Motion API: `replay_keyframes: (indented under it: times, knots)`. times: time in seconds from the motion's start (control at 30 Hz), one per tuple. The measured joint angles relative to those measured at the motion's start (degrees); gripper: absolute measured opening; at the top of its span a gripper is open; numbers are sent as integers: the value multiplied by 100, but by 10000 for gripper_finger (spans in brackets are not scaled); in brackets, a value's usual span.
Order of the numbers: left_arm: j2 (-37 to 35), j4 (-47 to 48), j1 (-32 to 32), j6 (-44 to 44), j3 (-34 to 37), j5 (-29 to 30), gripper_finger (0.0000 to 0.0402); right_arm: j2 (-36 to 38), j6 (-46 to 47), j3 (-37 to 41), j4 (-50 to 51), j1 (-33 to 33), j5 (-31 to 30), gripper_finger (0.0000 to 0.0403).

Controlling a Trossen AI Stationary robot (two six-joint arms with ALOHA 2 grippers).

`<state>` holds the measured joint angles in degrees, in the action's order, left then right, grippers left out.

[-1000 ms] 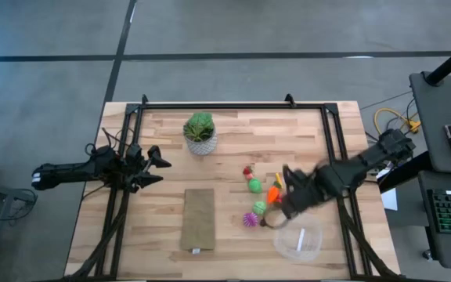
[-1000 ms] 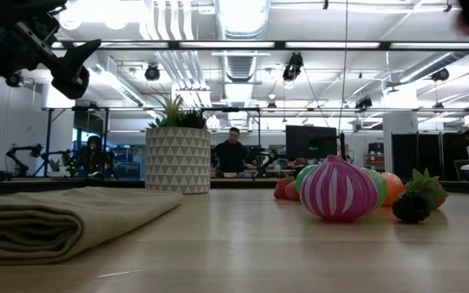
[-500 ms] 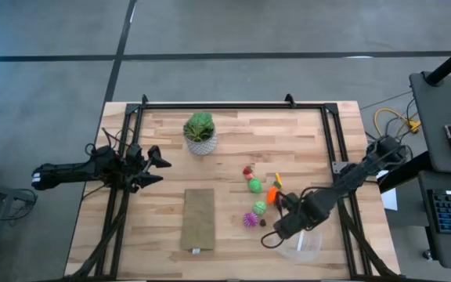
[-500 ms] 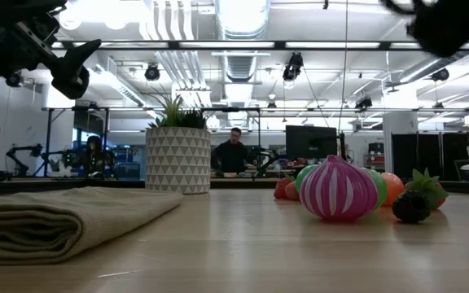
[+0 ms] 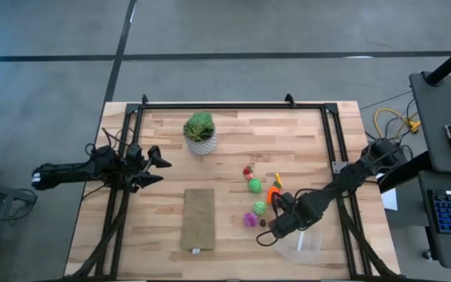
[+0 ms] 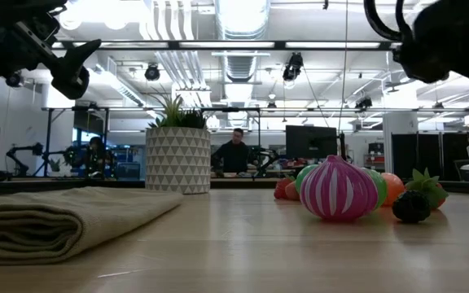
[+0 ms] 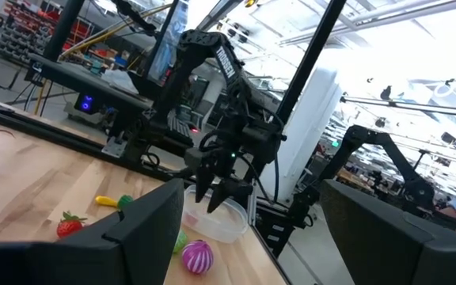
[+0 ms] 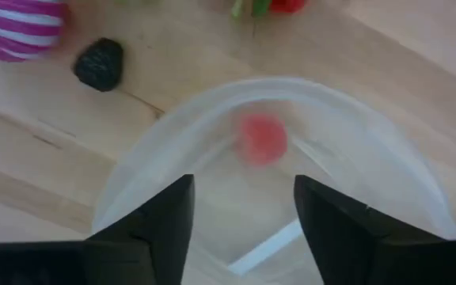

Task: Pick and placing Produce into tupperware
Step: Put the top strawberry into the transparent container

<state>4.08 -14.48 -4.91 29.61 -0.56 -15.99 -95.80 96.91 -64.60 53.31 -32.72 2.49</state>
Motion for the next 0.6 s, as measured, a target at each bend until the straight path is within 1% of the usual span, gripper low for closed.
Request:
replay_keyframes:
  times: [0.07,0.17,0.2,0.27,0.33,0.43,0.53,0.6]
  knots:
    - [6,-4,0,0,0,0,283,8,-207,-134,181,56,16,227]
    - [4,-5,0,0,0,0,283,20,-672,-526,768,199,32,242]
    - [4,-4,0,0,0,0,283,45,-815,-740,1047,268,-53,246]
    - [2,-4,0,0,0,-2,283,107,-1041,-1175,1742,468,-458,250]
    - [2,-4,0,0,0,0,283,131,-1526,-1455,2248,838,-718,251]
    - [12,-4,0,-40,0,1,283,106,-2663,-1423,1935,1669,-415,250]
    - [13,-4,0,-143,0,0,283,-59,-3685,-1381,1382,2405,-425,249]
    - [13,-4,0,-144,0,0,283,-162,-4152,-1382,1065,2824,-383,249]
